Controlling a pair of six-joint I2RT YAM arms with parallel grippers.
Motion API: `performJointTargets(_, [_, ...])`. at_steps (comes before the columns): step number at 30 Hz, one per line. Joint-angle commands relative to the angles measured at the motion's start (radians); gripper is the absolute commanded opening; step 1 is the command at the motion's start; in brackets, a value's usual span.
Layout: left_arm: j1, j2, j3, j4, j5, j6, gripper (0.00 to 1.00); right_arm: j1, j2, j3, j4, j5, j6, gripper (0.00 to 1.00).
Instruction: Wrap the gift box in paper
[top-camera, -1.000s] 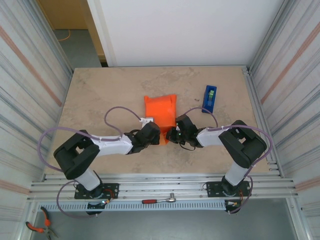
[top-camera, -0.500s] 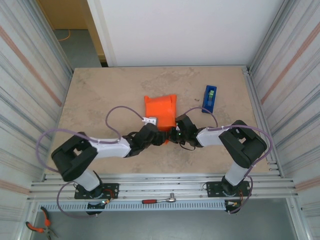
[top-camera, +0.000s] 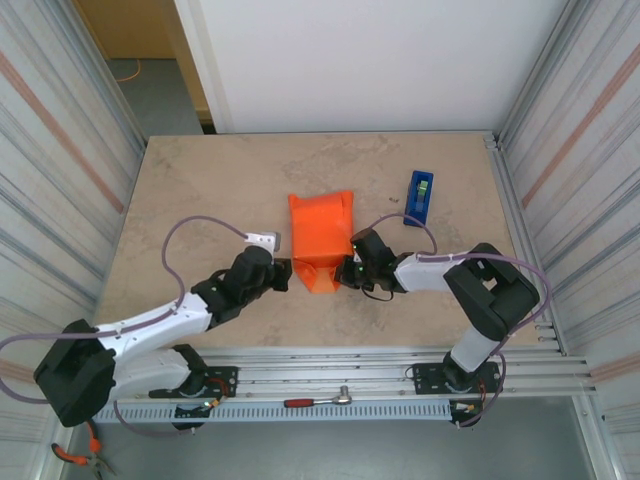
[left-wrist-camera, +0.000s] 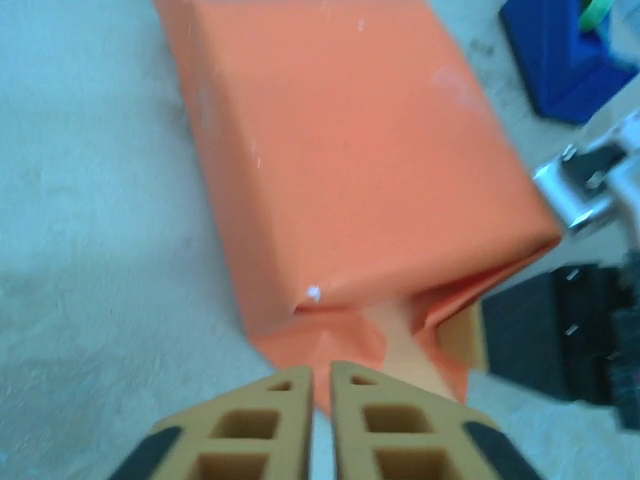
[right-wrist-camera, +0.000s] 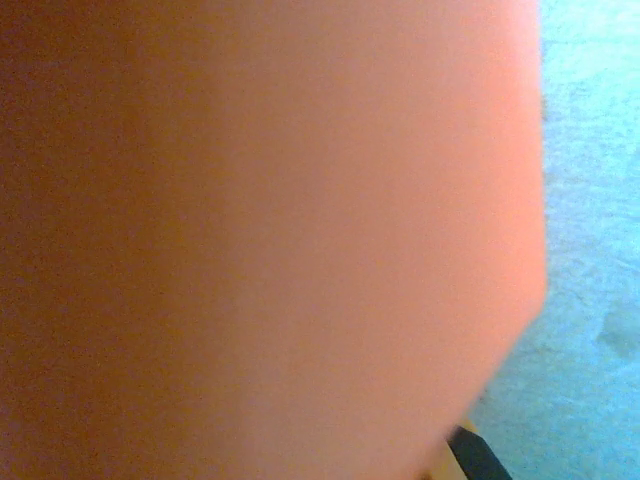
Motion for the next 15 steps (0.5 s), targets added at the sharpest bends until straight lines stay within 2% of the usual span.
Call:
performJointTargets(1, [0.001,0.040,-0.028,0.033,0.085,0.000,0.09,0.003,-0.052,0.019,-0.074,0.002,-0.036,0.00])
performJointTargets(7, [-0.028,0.176,-0.009,0.130,0.111,0.017,0.05,-0.001,-0.099,0.020,-0.113,0.020,-0.049,0.00])
performJointTargets(15, [-0.040,0.318,0.062,0.170,0.098,0.041,0.05,-0.010,-0.109,0.014,-0.118,0.022,-0.052,0.00])
